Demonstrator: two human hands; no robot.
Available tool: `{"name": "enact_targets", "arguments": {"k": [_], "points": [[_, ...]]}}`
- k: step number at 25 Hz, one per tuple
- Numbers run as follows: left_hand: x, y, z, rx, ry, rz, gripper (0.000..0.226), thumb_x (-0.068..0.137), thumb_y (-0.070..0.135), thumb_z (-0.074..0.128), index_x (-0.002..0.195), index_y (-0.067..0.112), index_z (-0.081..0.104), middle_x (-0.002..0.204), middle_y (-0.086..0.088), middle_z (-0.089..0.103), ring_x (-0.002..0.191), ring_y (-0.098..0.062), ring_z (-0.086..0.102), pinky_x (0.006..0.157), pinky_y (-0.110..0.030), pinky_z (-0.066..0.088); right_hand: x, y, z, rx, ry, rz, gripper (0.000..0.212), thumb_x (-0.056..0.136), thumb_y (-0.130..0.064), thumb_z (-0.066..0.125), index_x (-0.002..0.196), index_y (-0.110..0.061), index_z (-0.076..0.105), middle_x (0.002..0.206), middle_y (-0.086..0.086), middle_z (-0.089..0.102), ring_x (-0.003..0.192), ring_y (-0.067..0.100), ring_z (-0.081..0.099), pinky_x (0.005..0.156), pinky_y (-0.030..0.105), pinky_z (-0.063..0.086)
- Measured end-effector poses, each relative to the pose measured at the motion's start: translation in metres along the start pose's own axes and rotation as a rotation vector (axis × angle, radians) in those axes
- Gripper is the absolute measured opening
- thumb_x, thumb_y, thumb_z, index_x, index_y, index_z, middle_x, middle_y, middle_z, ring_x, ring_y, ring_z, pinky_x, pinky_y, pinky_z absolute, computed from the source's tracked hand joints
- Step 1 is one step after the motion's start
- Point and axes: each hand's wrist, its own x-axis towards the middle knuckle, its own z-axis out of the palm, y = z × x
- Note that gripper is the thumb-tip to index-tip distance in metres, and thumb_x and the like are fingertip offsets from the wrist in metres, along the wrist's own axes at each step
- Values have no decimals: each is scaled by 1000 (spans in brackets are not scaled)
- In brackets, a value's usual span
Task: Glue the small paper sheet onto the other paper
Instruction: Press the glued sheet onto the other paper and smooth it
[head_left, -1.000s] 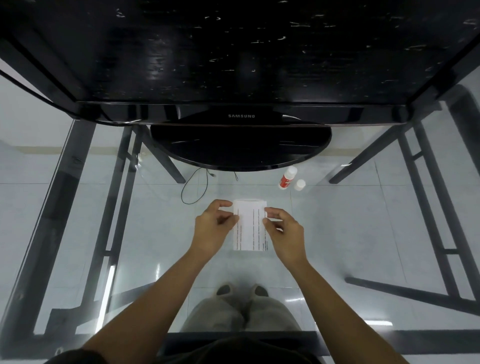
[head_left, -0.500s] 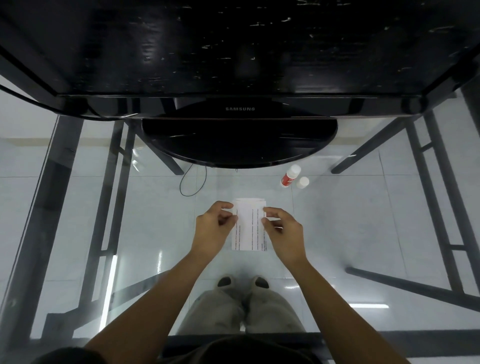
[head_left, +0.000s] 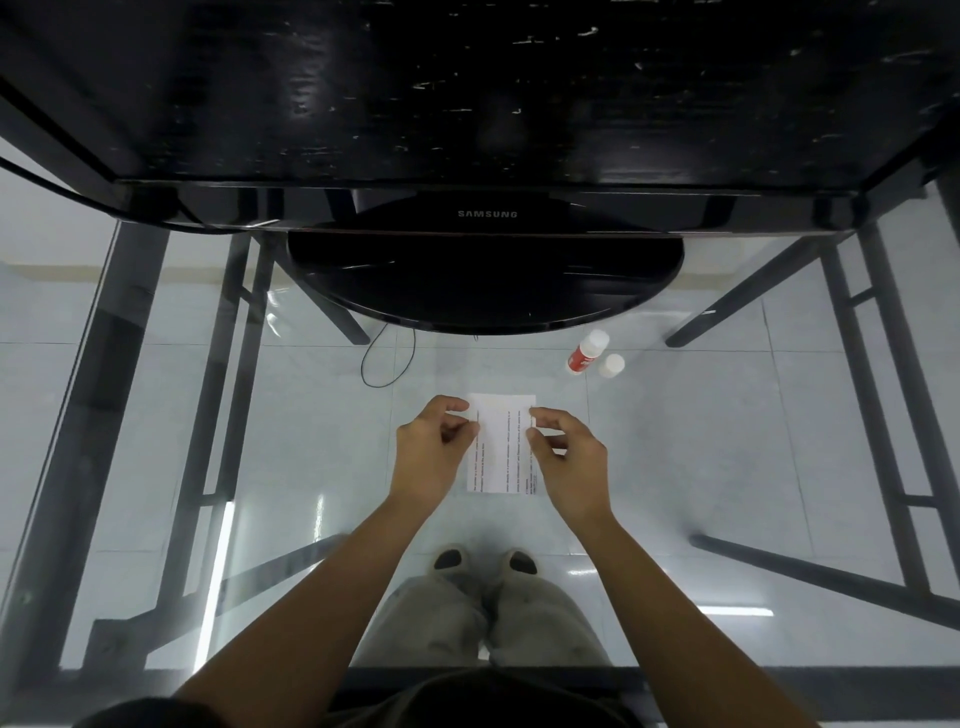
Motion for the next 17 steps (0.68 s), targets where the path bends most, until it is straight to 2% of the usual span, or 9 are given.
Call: {"name": "enact_targets", "arguments": {"k": [7,17], "points": [[1,3,4,68,18,-34,19,86,16,64,102,7,59,102,-11,71,74,-13,61,58,-1,44,1,-1,2,-33,22,-4,20,90,-20,59,109,-19,61,120,0,63,79,8,57,58,3,45],[-3,6,7,82,53,-34,20,85,16,65,101,6,61,96,-10,71,72,-11,60,56,0,43,2,-2,1,1,21,51,19,90,-22,58,109,-23,61,123,-3,61,81,7,56,57,2,43]]}}
